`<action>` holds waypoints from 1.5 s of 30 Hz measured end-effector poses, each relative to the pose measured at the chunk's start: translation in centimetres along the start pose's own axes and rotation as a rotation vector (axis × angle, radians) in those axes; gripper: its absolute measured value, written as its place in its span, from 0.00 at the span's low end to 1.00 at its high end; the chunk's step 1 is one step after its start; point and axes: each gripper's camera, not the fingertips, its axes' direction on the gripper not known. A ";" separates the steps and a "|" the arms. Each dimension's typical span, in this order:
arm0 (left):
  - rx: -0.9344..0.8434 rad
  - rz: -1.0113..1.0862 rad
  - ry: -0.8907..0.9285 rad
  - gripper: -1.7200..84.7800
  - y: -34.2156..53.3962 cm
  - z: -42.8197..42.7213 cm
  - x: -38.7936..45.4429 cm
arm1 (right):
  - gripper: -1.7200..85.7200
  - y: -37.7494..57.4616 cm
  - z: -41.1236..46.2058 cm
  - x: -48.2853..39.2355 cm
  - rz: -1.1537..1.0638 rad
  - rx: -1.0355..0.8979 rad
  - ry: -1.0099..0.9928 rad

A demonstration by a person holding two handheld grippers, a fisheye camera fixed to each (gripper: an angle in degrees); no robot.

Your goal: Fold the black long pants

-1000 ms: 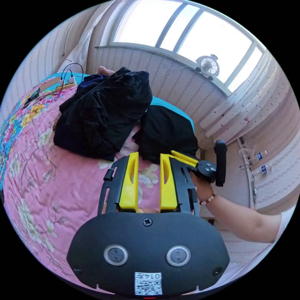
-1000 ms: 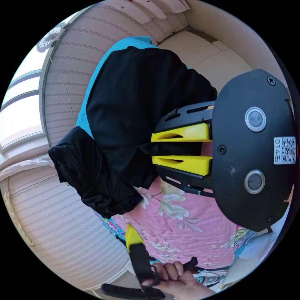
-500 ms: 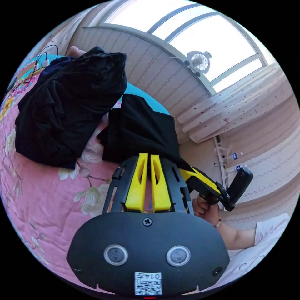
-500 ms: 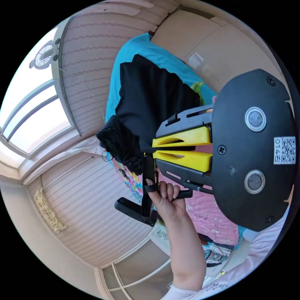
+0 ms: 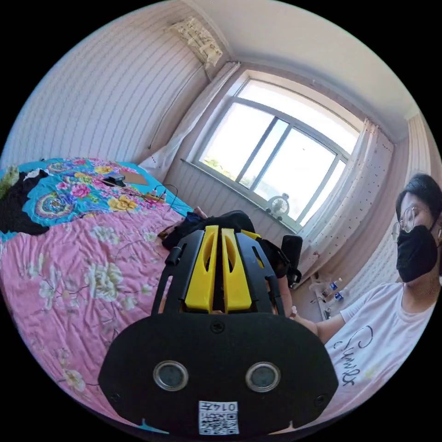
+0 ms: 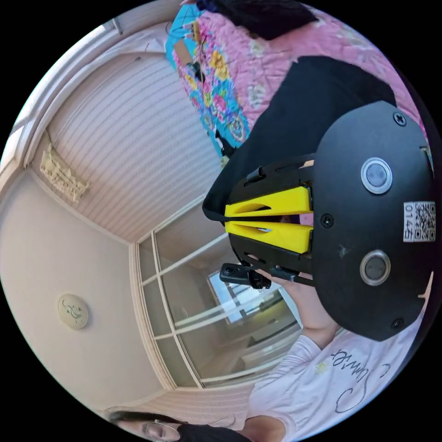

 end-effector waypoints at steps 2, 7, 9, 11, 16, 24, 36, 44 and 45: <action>0.045 0.105 -0.113 0.01 -1.6 -5.4 1.9 | 0.02 -1.8 2.8 -2.1 -0.035 0.033 -0.084; -0.003 0.204 -0.229 0.01 0.2 -8.9 3.1 | 0.02 -0.2 4.8 -3.0 -0.041 0.023 -0.060; -0.044 0.165 -0.220 0.01 2.9 -8.4 2.2 | 0.02 1.9 4.7 -1.8 0.019 -0.037 -0.024; -0.145 0.080 -0.142 0.01 7.9 -6.5 0.6 | 0.02 5.7 3.8 -0.2 0.122 -0.143 0.071; -0.383 -0.199 -0.008 0.01 21.2 -2.8 -3.3 | 0.02 15.0 0.7 4.5 0.452 -0.442 0.399; -0.504 -0.373 -0.256 0.01 31.1 -13.0 -6.0 | 0.02 17.4 4.3 5.7 0.484 -0.750 0.666; -0.373 -0.709 -0.638 0.16 37.3 -27.4 -13.8 | 0.04 11.5 13.2 5.6 0.290 -0.585 0.749; -0.463 -0.634 -0.667 0.11 37.9 -30.5 -13.7 | 0.23 11.8 37.3 9.0 0.086 -0.979 0.397; -0.461 -0.629 -0.662 0.11 38.0 -30.9 -13.5 | 0.24 12.1 38.9 9.2 0.066 -1.019 0.391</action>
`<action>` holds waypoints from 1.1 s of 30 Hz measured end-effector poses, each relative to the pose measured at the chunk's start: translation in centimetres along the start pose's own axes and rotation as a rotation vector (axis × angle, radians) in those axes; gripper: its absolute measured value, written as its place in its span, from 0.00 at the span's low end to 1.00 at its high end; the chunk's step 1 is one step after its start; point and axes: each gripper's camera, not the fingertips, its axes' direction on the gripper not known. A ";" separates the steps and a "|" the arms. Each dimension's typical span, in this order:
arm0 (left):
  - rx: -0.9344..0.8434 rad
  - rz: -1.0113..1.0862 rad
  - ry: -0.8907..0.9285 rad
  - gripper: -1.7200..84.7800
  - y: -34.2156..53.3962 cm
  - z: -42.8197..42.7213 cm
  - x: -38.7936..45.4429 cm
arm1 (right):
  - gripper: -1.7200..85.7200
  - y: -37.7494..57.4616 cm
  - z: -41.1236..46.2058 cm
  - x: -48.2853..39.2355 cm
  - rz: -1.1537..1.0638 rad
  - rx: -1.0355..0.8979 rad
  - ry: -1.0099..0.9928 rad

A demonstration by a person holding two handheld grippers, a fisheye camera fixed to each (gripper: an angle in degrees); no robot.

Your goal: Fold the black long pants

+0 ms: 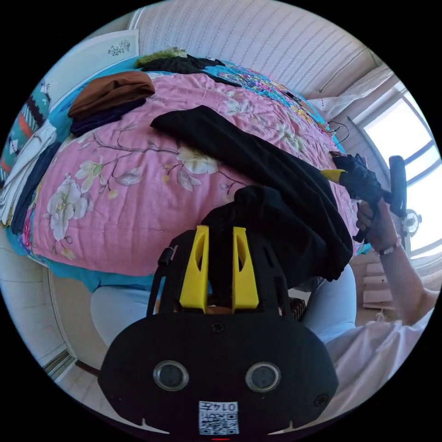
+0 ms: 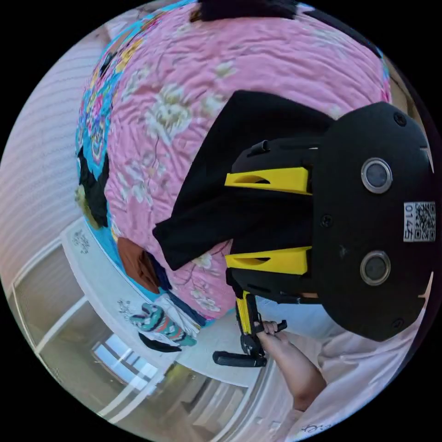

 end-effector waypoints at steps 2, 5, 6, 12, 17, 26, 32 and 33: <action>0.008 0.000 -0.004 0.12 1.0 -0.9 -1.0 | 0.24 -3.9 4.4 -0.6 -0.037 -0.154 0.033; 0.018 -0.054 -0.016 0.15 1.8 -2.1 -2.8 | 0.16 -5.7 8.2 0.1 0.007 -0.348 0.035; 0.026 -0.059 -0.007 0.15 2.0 -2.4 -3.2 | 0.14 -5.8 8.1 0.2 0.007 -0.335 0.043; -0.005 -0.010 0.042 0.10 2.8 -3.4 -6.0 | 0.04 -6.1 3.4 3.0 0.030 -0.238 -0.153; 0.064 0.045 0.046 0.02 3.6 -7.4 -7.7 | 0.03 -3.5 -8.6 7.6 0.108 0.086 -0.164; 0.511 0.218 0.032 0.01 0.9 -21.8 -9.2 | 0.03 6.1 -30.9 12.5 0.272 0.744 0.013; 0.658 0.283 0.065 0.01 4.0 -28.0 -13.9 | 0.04 16.0 -31.8 15.8 0.518 0.801 0.081; 0.644 0.288 0.065 0.01 4.5 -27.9 -14.5 | 0.04 16.9 -31.2 16.2 0.548 0.779 0.083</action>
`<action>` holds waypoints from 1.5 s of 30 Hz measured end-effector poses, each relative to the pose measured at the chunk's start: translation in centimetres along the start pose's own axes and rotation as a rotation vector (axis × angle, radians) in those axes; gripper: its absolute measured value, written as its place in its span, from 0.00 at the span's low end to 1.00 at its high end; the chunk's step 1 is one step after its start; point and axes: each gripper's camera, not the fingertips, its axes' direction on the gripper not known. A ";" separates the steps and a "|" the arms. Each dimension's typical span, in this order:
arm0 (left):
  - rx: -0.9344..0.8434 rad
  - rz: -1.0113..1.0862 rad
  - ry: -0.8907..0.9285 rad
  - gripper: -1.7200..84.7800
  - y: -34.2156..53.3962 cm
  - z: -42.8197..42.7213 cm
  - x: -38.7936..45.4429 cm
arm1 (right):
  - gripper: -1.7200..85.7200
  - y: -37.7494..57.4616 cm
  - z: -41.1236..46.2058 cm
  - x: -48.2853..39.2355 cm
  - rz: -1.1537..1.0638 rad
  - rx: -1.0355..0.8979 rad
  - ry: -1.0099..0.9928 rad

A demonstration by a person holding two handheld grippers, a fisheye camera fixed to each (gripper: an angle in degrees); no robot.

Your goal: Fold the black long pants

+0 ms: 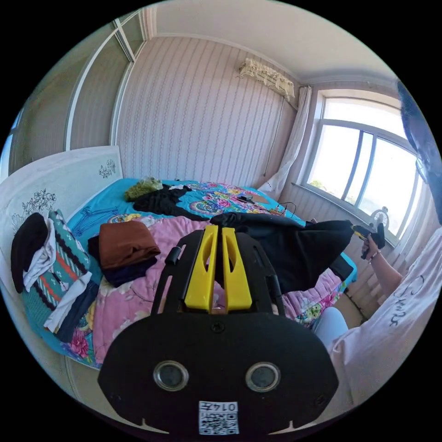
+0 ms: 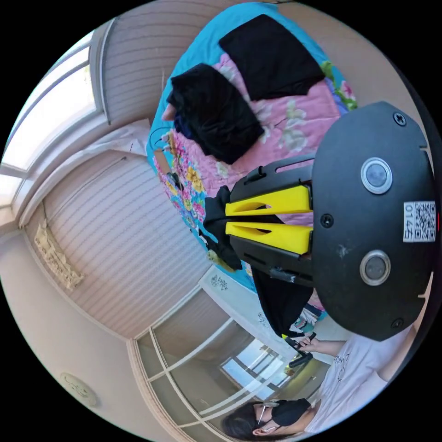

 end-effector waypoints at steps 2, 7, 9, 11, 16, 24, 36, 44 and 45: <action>-0.137 -0.041 -0.030 0.01 3.8 0.3 -1.8 | 0.04 3.4 1.0 3.4 0.112 -0.097 0.081; -0.577 -0.380 -0.155 0.01 15.7 5.1 -7.1 | 0.05 9.7 3.6 7.0 0.312 -0.260 0.257; -0.612 -0.520 -0.060 0.01 18.3 5.2 -8.5 | 0.05 10.0 3.8 5.8 0.281 -0.264 0.401; -0.504 -0.604 0.037 0.01 19.3 3.6 -9.6 | 0.06 8.6 4.4 3.4 0.194 -0.250 0.484; -0.420 -0.625 -0.098 0.10 18.9 1.3 -11.0 | 0.10 4.2 13.4 -5.1 -0.167 -0.321 0.327; -0.554 -0.727 -0.020 0.13 21.6 6.6 -12.6 | 0.14 8.0 42.4 -26.5 -0.564 -0.807 -0.222; -0.485 -0.779 -0.011 0.14 22.4 5.4 -15.1 | 0.16 18.8 61.1 -38.4 -0.803 -1.150 -0.036; -0.428 -0.622 0.138 0.02 20.0 4.8 -14.5 | 0.03 13.9 57.2 -39.4 -0.731 -1.005 -0.287; -0.404 -0.600 0.145 0.01 19.4 4.2 -14.3 | 0.03 13.3 56.9 -39.9 -0.731 -0.994 -0.313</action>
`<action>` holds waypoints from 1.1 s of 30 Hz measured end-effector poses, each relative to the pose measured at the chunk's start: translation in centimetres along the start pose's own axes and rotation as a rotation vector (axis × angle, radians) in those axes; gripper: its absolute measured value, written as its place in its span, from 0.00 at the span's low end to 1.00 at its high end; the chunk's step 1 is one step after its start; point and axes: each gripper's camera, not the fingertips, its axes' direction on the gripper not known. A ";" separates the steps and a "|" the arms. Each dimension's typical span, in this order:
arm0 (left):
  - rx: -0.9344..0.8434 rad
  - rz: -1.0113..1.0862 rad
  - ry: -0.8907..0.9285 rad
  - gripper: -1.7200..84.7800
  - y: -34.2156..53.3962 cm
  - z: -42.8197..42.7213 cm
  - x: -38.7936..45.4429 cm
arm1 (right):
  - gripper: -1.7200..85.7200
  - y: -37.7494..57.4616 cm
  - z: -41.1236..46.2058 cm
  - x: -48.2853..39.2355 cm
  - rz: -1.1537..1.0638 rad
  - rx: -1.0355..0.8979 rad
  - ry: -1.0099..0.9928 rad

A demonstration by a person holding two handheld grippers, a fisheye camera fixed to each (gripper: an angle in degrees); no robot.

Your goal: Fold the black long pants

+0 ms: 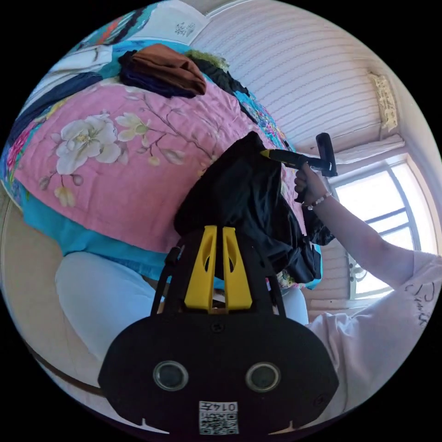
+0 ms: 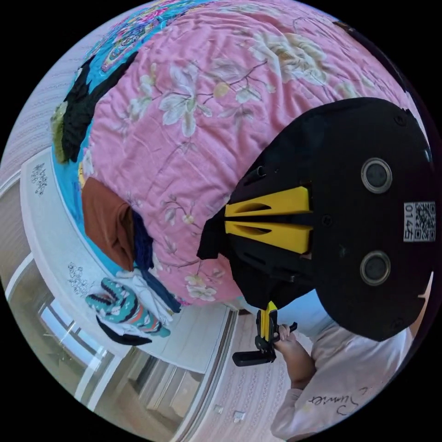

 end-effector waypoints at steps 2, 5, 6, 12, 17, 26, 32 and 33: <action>0.099 0.072 0.012 0.01 -1.0 -3.0 1.8 | 0.03 -2.3 -2.4 -1.9 -0.073 0.041 -0.005; 0.291 0.074 -0.052 0.01 -3.3 -7.8 2.3 | 0.03 -8.6 -3.9 -5.6 -0.180 0.059 -0.011; 0.332 0.070 -0.082 0.01 -3.8 -8.9 2.2 | 0.04 -10.2 -4.0 -6.5 -0.193 0.067 -0.027; 0.388 -0.052 -0.569 0.05 -8.2 -13.3 -1.8 | 0.09 -18.3 -1.8 -11.2 -0.159 0.124 -0.061; 0.228 -0.211 -0.615 0.08 -7.0 -10.8 -6.5 | 0.10 -6.7 1.4 -7.4 -0.184 -0.019 -0.013; -0.002 0.256 -0.457 0.09 -7.9 -0.6 5.5 | 0.10 26.5 -7.7 5.2 0.479 0.089 0.301; -0.215 0.510 -0.250 0.14 -11.5 12.7 15.7 | 0.14 33.3 -9.4 6.6 0.603 0.222 0.236; -0.252 0.518 -0.253 0.15 -11.9 14.2 16.3 | 0.15 33.0 -9.0 6.5 0.585 0.222 0.225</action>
